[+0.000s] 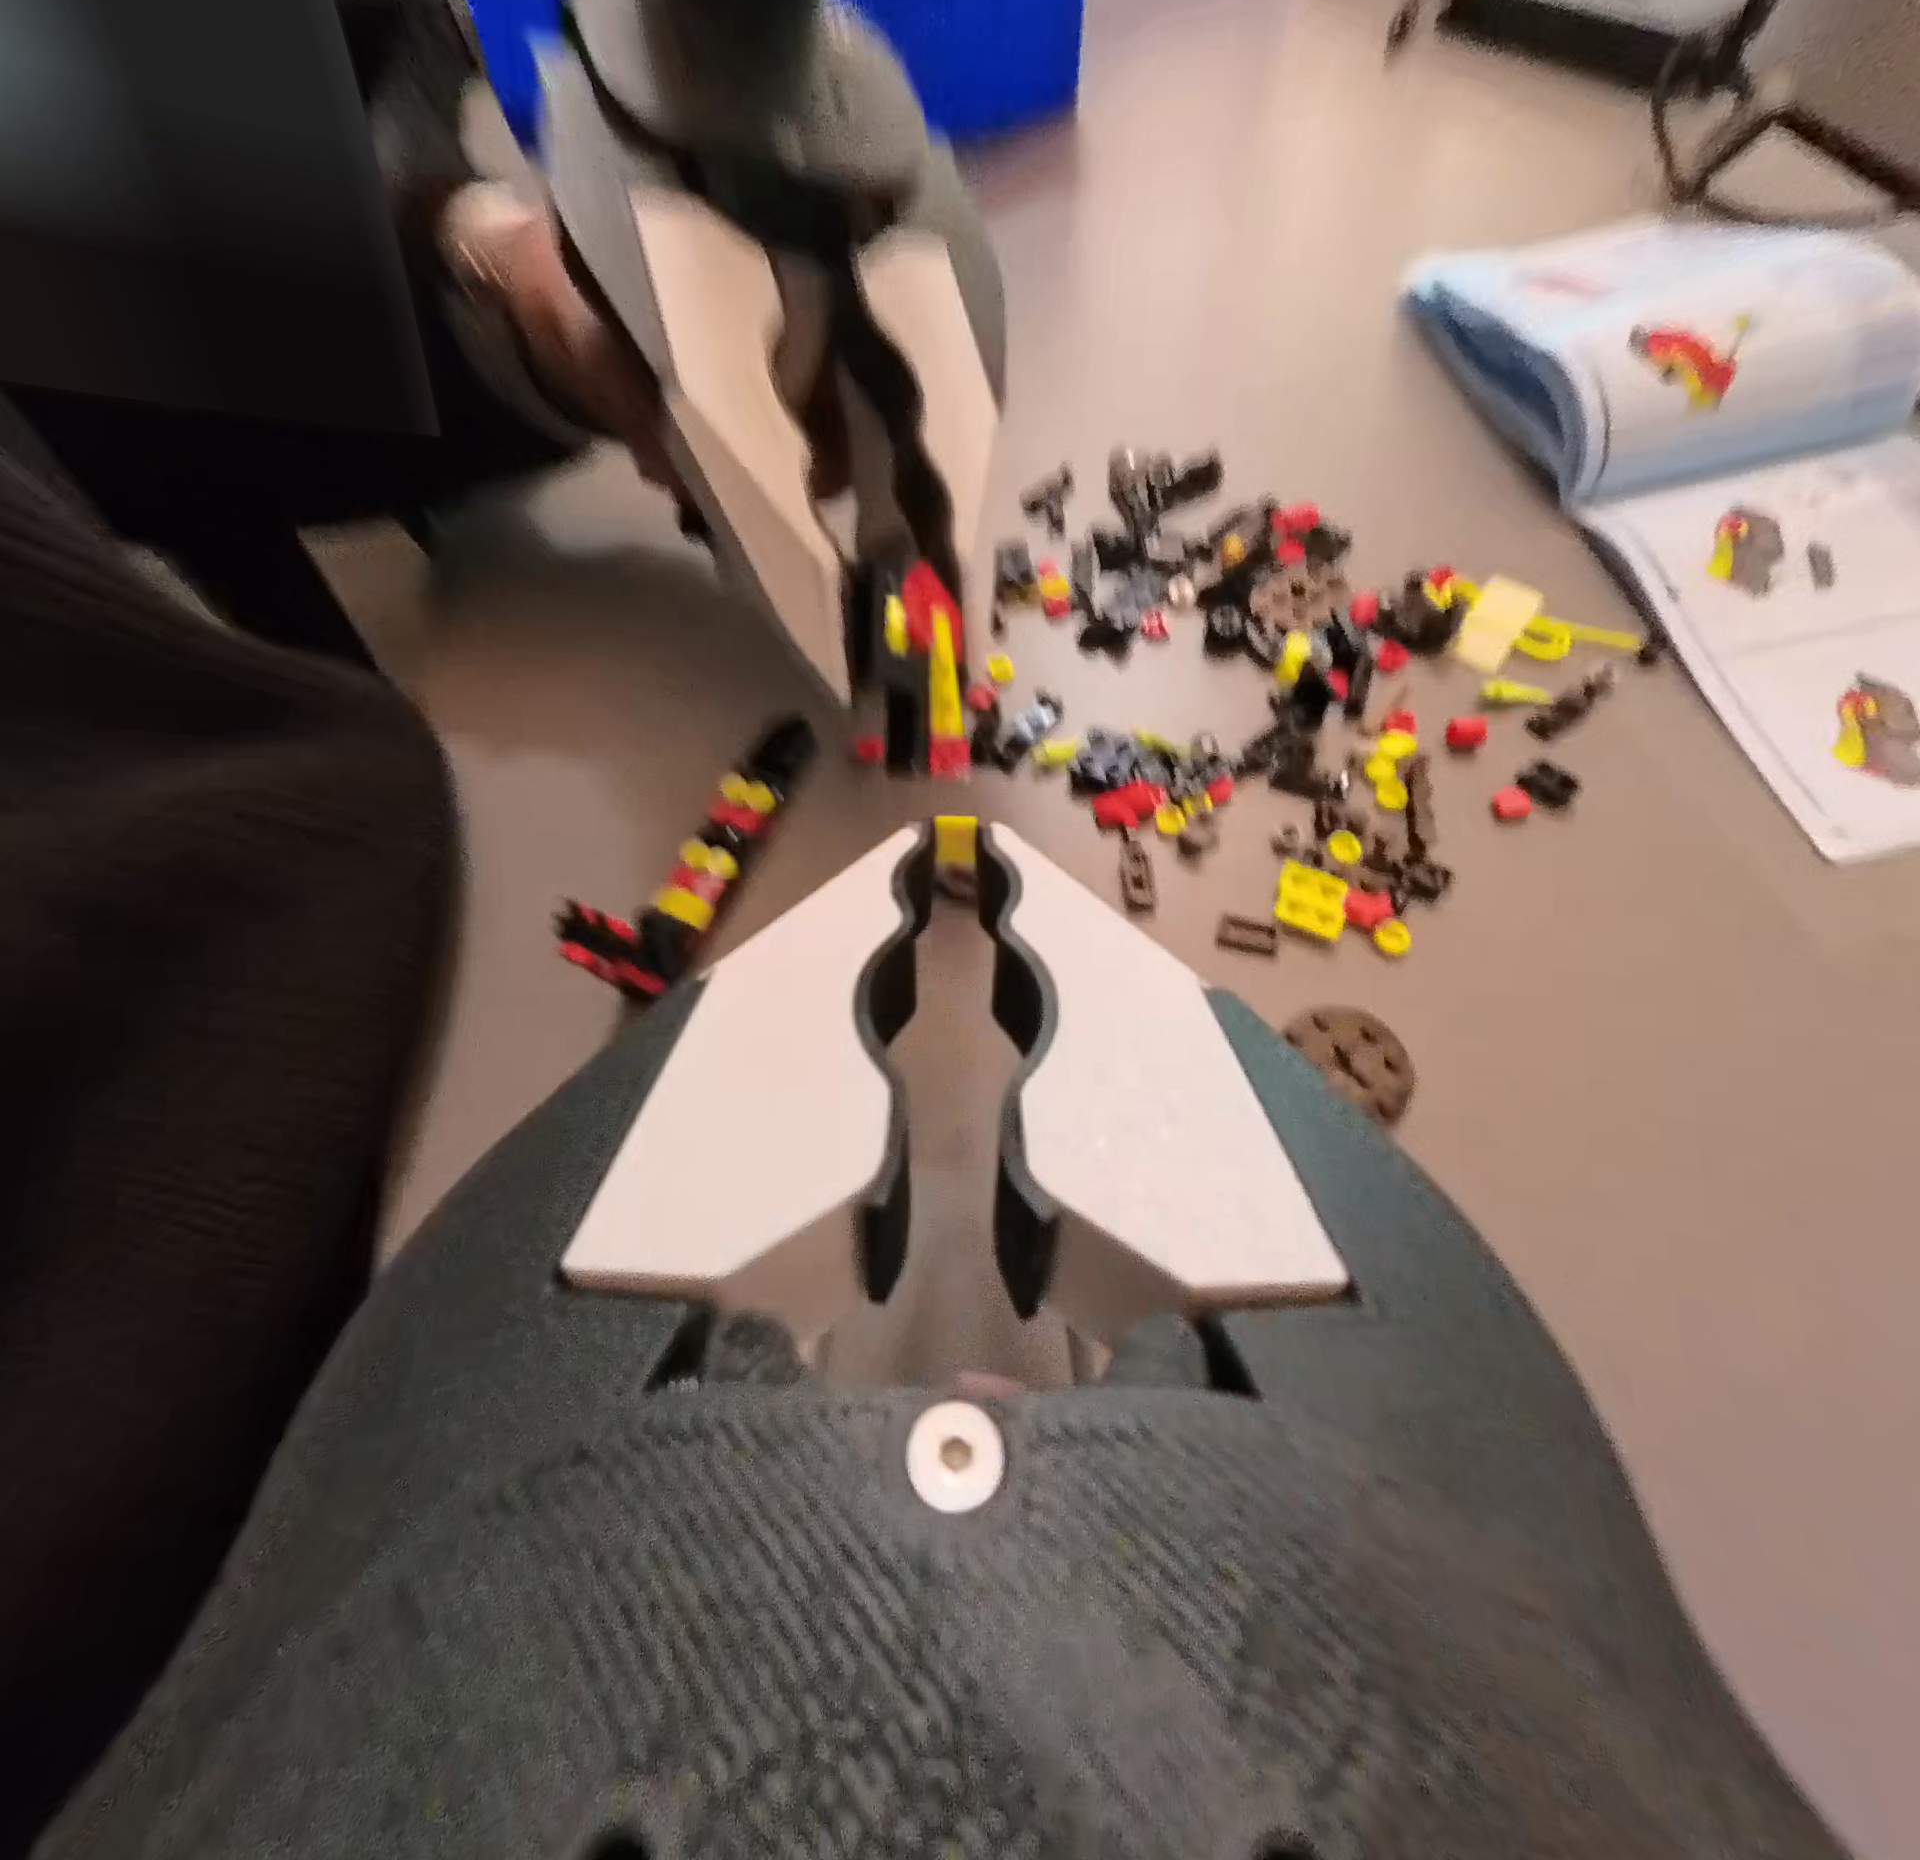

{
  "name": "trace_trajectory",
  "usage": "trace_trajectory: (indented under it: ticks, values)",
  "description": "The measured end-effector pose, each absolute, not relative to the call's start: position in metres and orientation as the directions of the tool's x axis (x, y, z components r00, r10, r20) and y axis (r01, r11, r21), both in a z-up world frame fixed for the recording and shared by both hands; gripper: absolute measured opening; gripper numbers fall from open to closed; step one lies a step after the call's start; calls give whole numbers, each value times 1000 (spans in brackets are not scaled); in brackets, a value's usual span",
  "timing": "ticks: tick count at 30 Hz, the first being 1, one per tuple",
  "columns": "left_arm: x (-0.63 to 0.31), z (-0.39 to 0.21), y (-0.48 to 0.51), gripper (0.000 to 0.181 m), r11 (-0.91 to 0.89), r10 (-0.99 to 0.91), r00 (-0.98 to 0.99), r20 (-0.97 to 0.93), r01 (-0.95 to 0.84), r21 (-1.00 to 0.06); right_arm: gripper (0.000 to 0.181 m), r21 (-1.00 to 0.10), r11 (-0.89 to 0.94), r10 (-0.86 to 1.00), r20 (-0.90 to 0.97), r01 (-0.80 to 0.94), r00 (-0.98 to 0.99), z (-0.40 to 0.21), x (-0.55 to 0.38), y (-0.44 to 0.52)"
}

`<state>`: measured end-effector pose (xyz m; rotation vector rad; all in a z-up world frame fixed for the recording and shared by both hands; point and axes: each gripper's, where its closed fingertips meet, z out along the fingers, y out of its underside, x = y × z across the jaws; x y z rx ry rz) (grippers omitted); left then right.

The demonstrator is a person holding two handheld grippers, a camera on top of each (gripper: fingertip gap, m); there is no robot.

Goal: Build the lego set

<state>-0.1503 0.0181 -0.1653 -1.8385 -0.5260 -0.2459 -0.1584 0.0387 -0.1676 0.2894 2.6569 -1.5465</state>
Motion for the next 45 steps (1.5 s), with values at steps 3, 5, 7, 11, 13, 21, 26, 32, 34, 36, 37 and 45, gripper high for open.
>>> trace_trajectory:
  ticks: [3,5,7,11,13,21,26,32,34,36,37,45]
  values:
    - [-148,-168,20,20,-272,233,887,399,454,-848,5,-889,402,110,-190,218,-976,-147,-152,35]
    - [-146,-167,22,19,-272,220,890,400,450,-851,5,-883,419,113,-180,211,-977,-152,-150,33]
    - [-144,-166,24,19,-268,205,890,408,452,-851,6,-874,435,114,-187,218,-976,-157,-149,32]
    - [-140,-160,26,19,-246,171,889,424,455,-856,5,-871,421,108,-229,253,-967,-157,-149,31]
    - [-139,-157,26,19,-233,160,890,426,454,-860,5,-869,411,104,-254,274,-961,-156,-149,33]
    - [-137,-149,27,18,-195,130,887,444,462,-865,5,-863,360,70,-354,355,-933,-151,-146,32]
    - [-136,-133,26,17,-104,66,857,512,516,-850,5,-844,298,30,-459,446,-888,-144,-145,31]
    - [-136,-112,26,17,23,-27,808,589,589,-807,5,-832,213,-7,-525,512,-851,-131,-148,30]
    - [-138,-110,25,17,39,-33,800,598,599,-800,5,-832,201,-11,-530,518,-848,-129,-148,30]
    - [-139,-109,24,17,47,-26,802,597,597,-801,5,-830,185,-15,-537,525,-843,-126,-149,31]
    - [-140,-109,24,17,50,-24,801,598,598,-800,5,-828,176,-17,-543,532,-839,-124,-149,32]
    - [-144,-112,24,17,53,1,797,605,604,-795,5,-809,161,-39,-577,565,-816,-121,-148,31]
